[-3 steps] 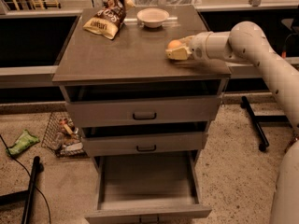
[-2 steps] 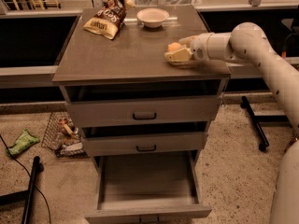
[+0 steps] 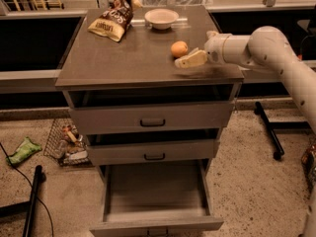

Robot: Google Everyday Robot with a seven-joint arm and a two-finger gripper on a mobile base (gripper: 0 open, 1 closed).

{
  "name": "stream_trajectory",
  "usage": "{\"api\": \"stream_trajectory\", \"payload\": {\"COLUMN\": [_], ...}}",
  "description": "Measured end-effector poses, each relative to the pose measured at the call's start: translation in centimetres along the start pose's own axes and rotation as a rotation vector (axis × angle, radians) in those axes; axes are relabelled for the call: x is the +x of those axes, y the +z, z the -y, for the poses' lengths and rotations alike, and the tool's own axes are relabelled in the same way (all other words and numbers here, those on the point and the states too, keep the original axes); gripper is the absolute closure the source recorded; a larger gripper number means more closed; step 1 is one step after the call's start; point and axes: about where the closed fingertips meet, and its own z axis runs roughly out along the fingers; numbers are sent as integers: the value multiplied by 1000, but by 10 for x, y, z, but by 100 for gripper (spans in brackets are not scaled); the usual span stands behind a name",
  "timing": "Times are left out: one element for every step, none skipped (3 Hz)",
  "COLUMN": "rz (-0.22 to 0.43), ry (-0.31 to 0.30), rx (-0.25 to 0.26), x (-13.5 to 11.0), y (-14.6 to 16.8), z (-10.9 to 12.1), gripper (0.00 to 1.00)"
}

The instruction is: Pick orange from bottom drawer and place on counter

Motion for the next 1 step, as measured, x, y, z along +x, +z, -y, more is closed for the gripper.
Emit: {"api": "stream_trajectory", "payload": {"rz": [66], "ry": [-59], "rx": [53], "x": [-19], "y": [-25], "z": [-7], "gripper": [0]}}
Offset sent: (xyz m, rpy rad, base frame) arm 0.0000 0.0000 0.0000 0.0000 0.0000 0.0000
